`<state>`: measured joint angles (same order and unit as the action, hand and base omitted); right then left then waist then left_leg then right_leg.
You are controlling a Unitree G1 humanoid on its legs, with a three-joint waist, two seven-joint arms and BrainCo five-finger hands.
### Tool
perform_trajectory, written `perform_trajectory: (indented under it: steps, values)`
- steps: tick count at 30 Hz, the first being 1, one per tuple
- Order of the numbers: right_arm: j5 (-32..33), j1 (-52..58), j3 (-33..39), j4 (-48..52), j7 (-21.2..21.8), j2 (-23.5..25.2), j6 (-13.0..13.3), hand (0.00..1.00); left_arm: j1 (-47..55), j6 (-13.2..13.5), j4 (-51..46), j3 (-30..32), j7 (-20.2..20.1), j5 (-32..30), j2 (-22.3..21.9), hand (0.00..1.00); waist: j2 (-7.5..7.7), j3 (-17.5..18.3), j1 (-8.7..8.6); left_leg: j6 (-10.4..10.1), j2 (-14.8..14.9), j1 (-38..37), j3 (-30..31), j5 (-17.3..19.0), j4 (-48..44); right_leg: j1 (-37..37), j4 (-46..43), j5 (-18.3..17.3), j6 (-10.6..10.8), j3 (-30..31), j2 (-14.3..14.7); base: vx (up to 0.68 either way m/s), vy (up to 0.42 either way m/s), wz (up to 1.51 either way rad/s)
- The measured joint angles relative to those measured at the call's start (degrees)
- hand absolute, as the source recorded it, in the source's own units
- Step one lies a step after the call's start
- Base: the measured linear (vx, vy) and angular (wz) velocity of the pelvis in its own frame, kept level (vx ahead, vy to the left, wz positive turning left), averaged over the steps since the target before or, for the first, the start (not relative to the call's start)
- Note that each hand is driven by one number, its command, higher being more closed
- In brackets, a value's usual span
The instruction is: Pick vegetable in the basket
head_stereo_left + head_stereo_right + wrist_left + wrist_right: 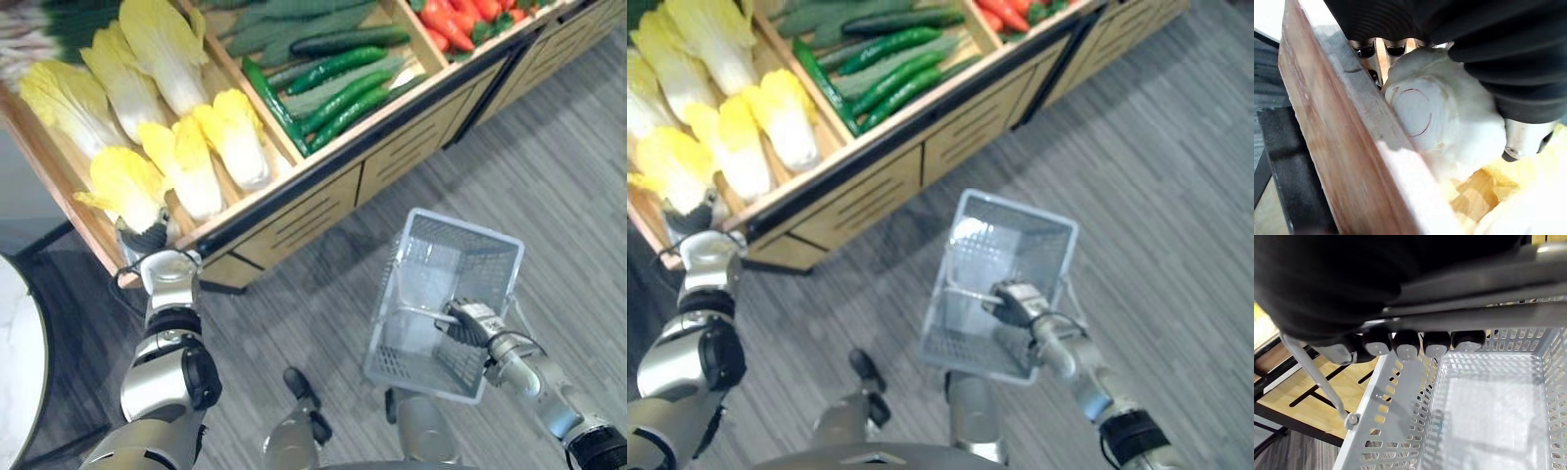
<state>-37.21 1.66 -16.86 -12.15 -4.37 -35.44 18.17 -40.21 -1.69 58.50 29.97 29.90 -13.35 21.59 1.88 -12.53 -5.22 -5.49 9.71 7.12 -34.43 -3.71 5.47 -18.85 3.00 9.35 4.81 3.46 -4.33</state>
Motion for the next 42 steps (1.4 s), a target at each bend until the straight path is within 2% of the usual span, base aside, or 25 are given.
perform_trajectory:
  steps: [2, 8, 10, 12, 15, 22, 27, 30, 32, 38, 42]
  values:
    - [0.0, 0.7, 0.0, 0.1, 0.1, 0.1, 0.0, 1.0, 0.1, 0.6, 0.6, 2.1, -0.4, 4.1, 0.0, 1.0, 0.05, 0.9, -0.96, 0.0, -0.1, -0.4, 0.3, 0.0, 0.0, 0.5, 0.0, 0.0, 0.0, -0.3, -0.1, 0.01, -0.01, 0.06]
    - [-0.3, 2.7, 0.1, -0.3, 0.8, 0.1, -0.5, 1.0, 1.2, 3.8, 0.8, 3.8, -0.2, 12.6, -1.9, 1.0, -0.2, 2.8, -1.18, 0.0, -0.2, -1.7, 0.6, 0.0, 0.0, 2.3, 0.7, 0.0, 0.0, -0.6, -0.3, 0.0, -0.012, 0.03]
    - [-0.3, 3.0, 0.3, -2.0, 1.1, 0.2, -0.5, 1.0, 1.4, 5.8, 0.8, 3.7, 1.0, 18.2, -3.7, 1.0, -0.53, 3.4, -1.16, 0.0, -0.3, -2.3, 1.4, 0.0, 0.0, 3.4, 0.9, 0.0, 0.0, -1.3, -0.4, 0.01, -0.021, 0.11]
    - [-0.6, 3.2, 0.7, -3.3, 1.2, 0.5, -0.6, 1.0, 1.6, 6.3, 1.1, 3.6, 1.4, 22.0, -5.2, 1.0, -0.85, 3.8, -1.17, 0.0, -0.3, -2.6, 2.4, 0.0, 0.1, 4.2, 1.0, 0.0, 0.0, -2.0, -0.6, 0.0, -0.018, 0.19]
    - [-0.6, 3.0, 1.1, -5.7, 1.2, 0.5, -0.7, 1.0, 2.2, 8.3, 0.8, 2.2, 1.6, 24.2, -6.9, 1.0, -0.96, 4.0, -1.13, 0.4, -0.8, -2.4, 3.8, -0.3, 0.3, 4.7, 1.0, 0.0, 0.0, -2.8, -1.1, -0.01, -0.01, 0.19]
    - [-1.0, 4.2, 3.6, -9.0, 1.2, 0.9, -1.5, 1.0, 5.1, 8.6, -2.1, 1.3, 3.8, 28.5, -10.0, 1.0, -0.9, 4.1, -1.06, 0.6, -1.4, -3.2, 5.5, -0.5, 0.4, 6.3, 1.1, 0.0, 0.1, -3.6, -1.8, -0.01, -0.001, 0.1]
    - [-1.2, 5.9, 6.7, -9.3, 1.2, 2.6, -1.6, 1.0, 10.3, 8.1, -11.5, 1.3, 6.5, 28.1, -12.5, 1.0, -0.84, 4.1, -1.36, 0.6, -1.6, -3.2, 7.0, -0.7, 0.4, 7.0, 1.1, 0.0, 0.1, -4.7, -2.0, 0.02, -0.011, 0.11]
    - [-1.2, 6.5, 7.8, -9.4, 1.2, 3.0, -1.6, 1.0, 13.9, 7.6, -21.4, 1.3, 8.4, 24.9, -12.7, 1.0, -0.52, 4.3, -1.18, 0.7, -1.7, -3.3, 7.5, -0.7, 0.4, 7.3, 1.1, -0.1, 0.1, -5.1, -2.1, 0.02, -0.008, 0.09]
    - [-1.2, 7.2, 9.9, -9.4, 1.2, 3.8, -1.6, 1.0, 16.0, 7.4, -30.1, 1.2, 9.9, 20.2, -12.7, 1.0, -0.52, 4.3, -0.77, 0.8, -2.0, -3.3, 7.9, -0.8, 0.4, 7.5, 1.1, -0.1, 0.1, -5.4, -2.1, 0.01, -0.007, 0.08]
    - [-1.0, 6.5, 14.2, -9.8, 1.3, 4.5, -1.5, 1.0, 20.1, 7.0, -41.1, -0.7, 10.3, 10.0, -12.6, 1.0, -0.53, 4.7, -0.59, 0.9, -2.3, -3.7, 8.4, -0.9, 0.4, 8.2, 1.1, -0.1, 0.1, -5.8, -2.5, 0.0, -0.005, 0.05]
    - [-0.8, 3.4, 17.1, -13.7, 1.3, 4.4, -2.0, 1.0, 24.1, 6.0, -48.9, -7.2, 8.0, 3.4, -12.6, 1.0, -0.48, 5.2, -0.41, 0.6, -2.6, -4.3, 8.0, -0.6, 0.4, 8.4, 0.9, -0.2, 0.5, -5.1, -2.7, 0.0, -0.002, -0.05]
